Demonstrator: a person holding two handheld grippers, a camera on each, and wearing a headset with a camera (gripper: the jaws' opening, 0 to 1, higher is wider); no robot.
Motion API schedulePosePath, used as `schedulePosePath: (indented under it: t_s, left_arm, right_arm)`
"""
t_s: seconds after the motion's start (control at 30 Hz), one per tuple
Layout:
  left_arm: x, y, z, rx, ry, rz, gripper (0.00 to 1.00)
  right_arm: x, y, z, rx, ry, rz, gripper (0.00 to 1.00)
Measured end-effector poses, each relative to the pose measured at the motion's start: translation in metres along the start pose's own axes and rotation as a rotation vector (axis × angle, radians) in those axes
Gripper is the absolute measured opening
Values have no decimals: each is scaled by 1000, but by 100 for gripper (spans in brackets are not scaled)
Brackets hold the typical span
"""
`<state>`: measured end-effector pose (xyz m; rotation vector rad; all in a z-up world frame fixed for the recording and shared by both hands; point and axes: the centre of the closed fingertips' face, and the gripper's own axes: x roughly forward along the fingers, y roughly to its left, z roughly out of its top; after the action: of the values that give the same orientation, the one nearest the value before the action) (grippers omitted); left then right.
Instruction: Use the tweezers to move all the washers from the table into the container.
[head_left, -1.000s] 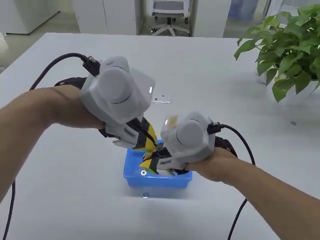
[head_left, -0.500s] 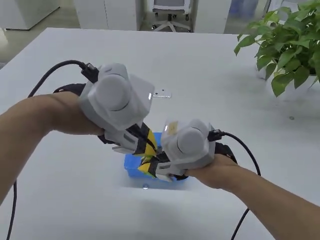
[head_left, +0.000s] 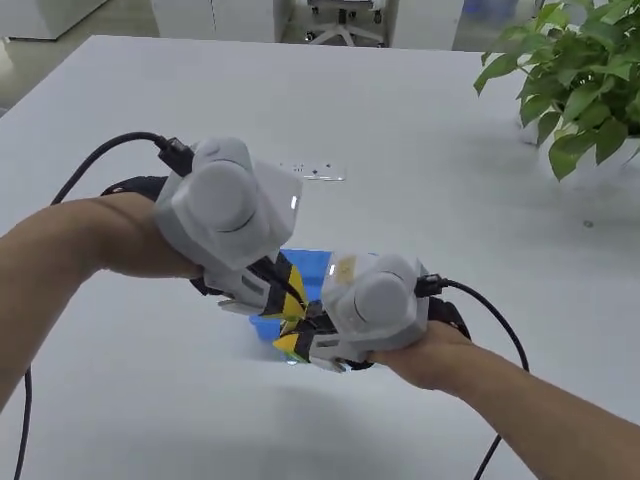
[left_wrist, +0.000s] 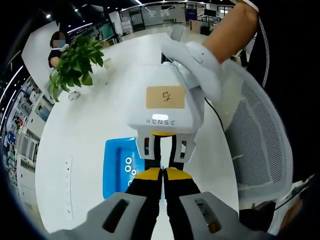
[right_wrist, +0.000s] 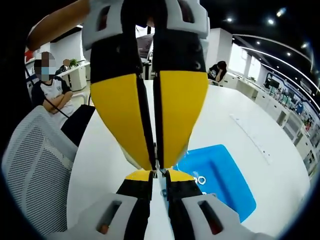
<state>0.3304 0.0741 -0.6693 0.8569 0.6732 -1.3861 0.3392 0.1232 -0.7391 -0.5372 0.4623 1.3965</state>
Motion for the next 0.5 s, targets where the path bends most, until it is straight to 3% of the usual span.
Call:
schedulePosePath:
  t_s: [0.5]
  left_arm:
    - [11,3,-19,-33,17,-26,5]
  right_arm:
    - [12,0,-17,9,17,17,11]
